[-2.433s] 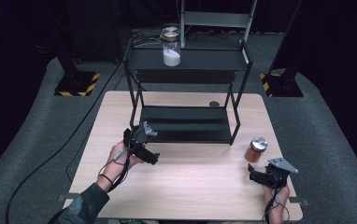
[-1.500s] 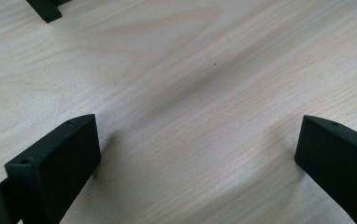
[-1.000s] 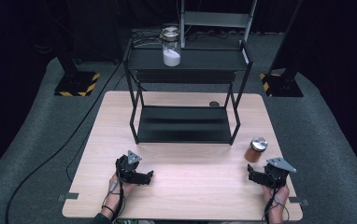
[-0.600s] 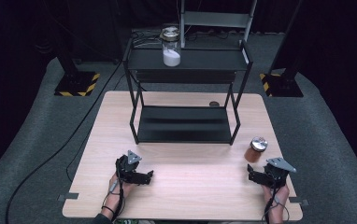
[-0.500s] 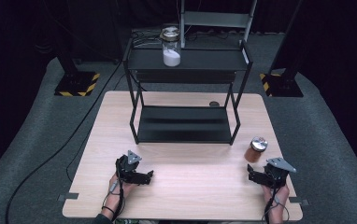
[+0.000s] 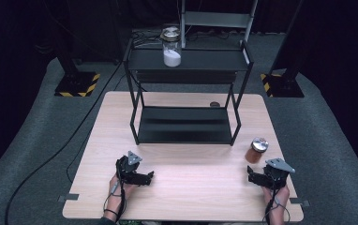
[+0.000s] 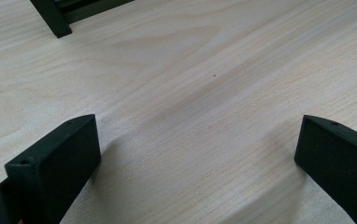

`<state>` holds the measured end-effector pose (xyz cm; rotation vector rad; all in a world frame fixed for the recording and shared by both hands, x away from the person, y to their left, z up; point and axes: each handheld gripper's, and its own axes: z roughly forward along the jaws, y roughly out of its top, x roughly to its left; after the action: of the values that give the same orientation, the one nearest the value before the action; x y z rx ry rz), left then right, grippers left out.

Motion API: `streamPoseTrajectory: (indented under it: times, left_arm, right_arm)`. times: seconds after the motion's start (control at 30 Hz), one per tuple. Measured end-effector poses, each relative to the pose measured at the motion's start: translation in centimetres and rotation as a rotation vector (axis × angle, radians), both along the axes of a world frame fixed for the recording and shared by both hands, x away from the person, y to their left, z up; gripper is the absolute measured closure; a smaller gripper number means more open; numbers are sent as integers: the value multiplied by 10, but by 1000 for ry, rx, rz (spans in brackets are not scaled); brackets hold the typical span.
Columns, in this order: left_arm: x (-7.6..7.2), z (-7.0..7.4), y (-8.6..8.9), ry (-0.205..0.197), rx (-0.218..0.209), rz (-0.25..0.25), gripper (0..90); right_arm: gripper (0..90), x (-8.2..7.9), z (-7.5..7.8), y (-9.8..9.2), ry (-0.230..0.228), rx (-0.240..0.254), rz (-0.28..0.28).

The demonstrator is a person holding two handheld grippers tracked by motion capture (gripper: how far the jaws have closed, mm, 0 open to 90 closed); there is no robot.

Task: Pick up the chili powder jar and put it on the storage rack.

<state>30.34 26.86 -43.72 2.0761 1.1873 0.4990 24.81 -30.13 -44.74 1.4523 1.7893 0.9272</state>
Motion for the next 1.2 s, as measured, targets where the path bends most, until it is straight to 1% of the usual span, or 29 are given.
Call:
streamPoseTrajectory:
  times: [0.07, 0.13, 0.23, 0.27, 0.33, 0.4, 0.43, 0.47, 0.53, 0.57, 0.63, 0.73, 0.83, 0.87, 0.93, 1.03, 1.07, 1.1, 1.17, 1.2]
  left_arm:
    - [0, 0, 0, 0, 0, 0, 0]
    - [0, 0, 0, 0, 0, 0, 0]
    - [0, 0, 0, 0, 0, 0, 0]
    - [0, 0, 0, 0, 0, 0, 0]
    - [0, 0, 0, 0, 0, 0, 0]
    - [0, 0, 0, 0, 0, 0, 0]
    - [0, 0, 0, 0, 0, 0, 0]
    - [0, 0, 0, 0, 0, 0, 0]
    - [0, 0, 0, 0, 0, 0, 0]
    - [0, 0, 0, 0, -1, 0, 0]
    - [0, 0, 0, 0, 0, 0, 0]
    - [0, 0, 0, 1, 0, 0, 0]
    - [0, 0, 0, 1, -1, 0, 0]
    - [0, 0, 0, 1, -1, 0, 0]
    - [0, 0, 0, 1, -1, 0, 0]
    - [0, 0, 0, 1, -1, 0, 0]
    - [0, 0, 0, 1, -1, 0, 0]
    - [0, 0, 0, 1, -1, 1, 0]
    - [0, 0, 0, 1, -1, 1, 0]
    - [0, 0, 0, 1, -1, 1, 0]
  right_arm:
    - [0, 2, 1, -3, 13, 13, 7]
    - [0, 7, 4, -9, 45, 42, 12]
    - [0, 13, 10, -13, 62, 57, 15]
    - [0, 14, 12, -14, 59, 58, 17]
    - [0, 18, 20, -14, 46, 53, 20]
    - [0, 26, 28, -13, 46, 42, 30]
    - [0, 32, 32, -13, 55, 43, 35]
    - [0, 38, 35, -13, 62, 32, 40]
    - [0, 52, 41, -14, 95, 27, 67]
    - [0, 58, 42, -13, 105, 22, 71]
    - [0, 67, 44, -12, 119, 18, 82]
    - [0, 76, 45, -7, 133, -6, 95]
    - [0, 81, 44, -4, 143, -14, 99]
    - [0, 81, 44, -3, 139, -17, 95]
    - [0, 81, 42, -4, 138, -5, 92]
    - [0, 81, 41, -3, 131, -8, 77]
    - [28, 80, 41, -2, 126, -9, 69]
    - [65, 80, 40, -4, 122, 3, 70]
    - [111, 77, 38, -3, 107, 8, 53]
    - [154, 76, 38, -4, 106, 11, 49]
